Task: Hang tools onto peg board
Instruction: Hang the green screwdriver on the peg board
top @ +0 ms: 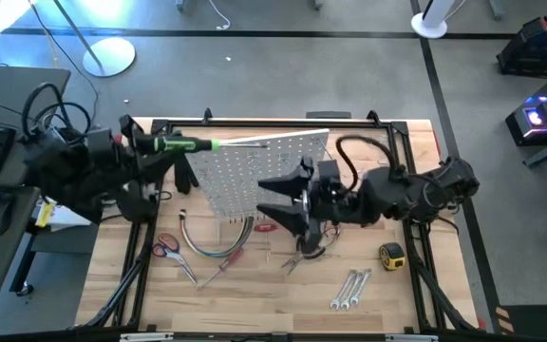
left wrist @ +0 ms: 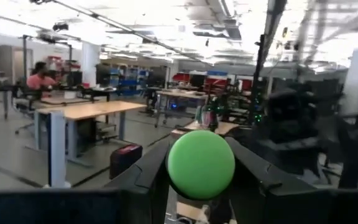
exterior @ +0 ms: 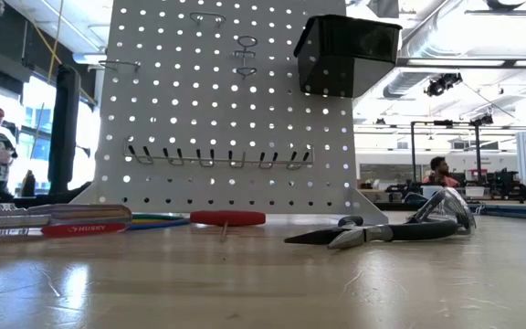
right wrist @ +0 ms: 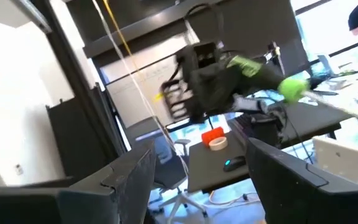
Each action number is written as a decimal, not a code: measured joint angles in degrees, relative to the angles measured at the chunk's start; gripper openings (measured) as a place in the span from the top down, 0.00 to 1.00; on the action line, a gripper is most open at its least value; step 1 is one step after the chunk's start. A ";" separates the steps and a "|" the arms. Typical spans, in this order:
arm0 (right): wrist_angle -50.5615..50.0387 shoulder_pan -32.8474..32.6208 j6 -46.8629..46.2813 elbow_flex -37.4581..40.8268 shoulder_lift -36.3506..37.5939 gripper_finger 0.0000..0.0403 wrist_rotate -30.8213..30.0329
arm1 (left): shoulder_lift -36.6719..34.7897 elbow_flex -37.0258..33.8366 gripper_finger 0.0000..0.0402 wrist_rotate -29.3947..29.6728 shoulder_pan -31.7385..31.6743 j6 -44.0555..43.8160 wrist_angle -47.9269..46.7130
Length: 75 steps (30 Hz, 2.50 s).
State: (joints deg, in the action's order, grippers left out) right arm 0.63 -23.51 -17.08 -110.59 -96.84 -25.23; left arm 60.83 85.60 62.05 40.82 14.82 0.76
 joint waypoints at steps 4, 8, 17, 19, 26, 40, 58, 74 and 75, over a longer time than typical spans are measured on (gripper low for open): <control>-0.79 -0.41 -0.44 0.00 0.19 0.40 -0.05 | -1.16 0.00 0.71 -1.57 3.00 -3.16 0.19; -1.67 -0.35 -1.17 0.00 0.31 0.40 -0.27 | -2.53 0.00 0.71 -4.87 7.63 -6.68 -1.21; 6.78 -0.10 3.82 -0.02 -2.36 0.88 -4.48 | -2.91 -0.02 0.71 -1.32 11.87 -11.87 -8.65; 8.86 0.21 4.33 0.07 -3.57 0.95 -7.07 | -2.28 -0.02 0.71 -1.03 11.27 -10.61 -6.78; 14.18 1.22 1.09 0.07 -6.22 0.99 -10.56 | 0.30 -0.02 0.71 -1.56 10.82 -8.61 -3.95; 14.53 1.38 -8.57 0.07 -10.79 1.00 -10.76 | 0.64 -0.02 0.71 -4.41 7.80 -5.69 1.07; 30.96 2.48 -2.20 0.02 -10.86 1.00 -16.34 | 8.75 -0.07 0.71 12.16 8.24 15.28 14.23; 22.48 2.84 -14.05 0.00 -10.82 1.00 -14.11 | 10.48 -0.04 0.71 4.63 11.10 24.71 28.81; 22.49 2.84 -14.49 0.00 -10.82 1.00 -13.32 | 10.48 -0.04 0.71 3.80 11.10 24.71 29.12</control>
State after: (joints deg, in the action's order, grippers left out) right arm 23.13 -20.67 -31.57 -110.59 -107.66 -38.55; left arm 71.31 85.56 65.85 51.92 39.53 29.88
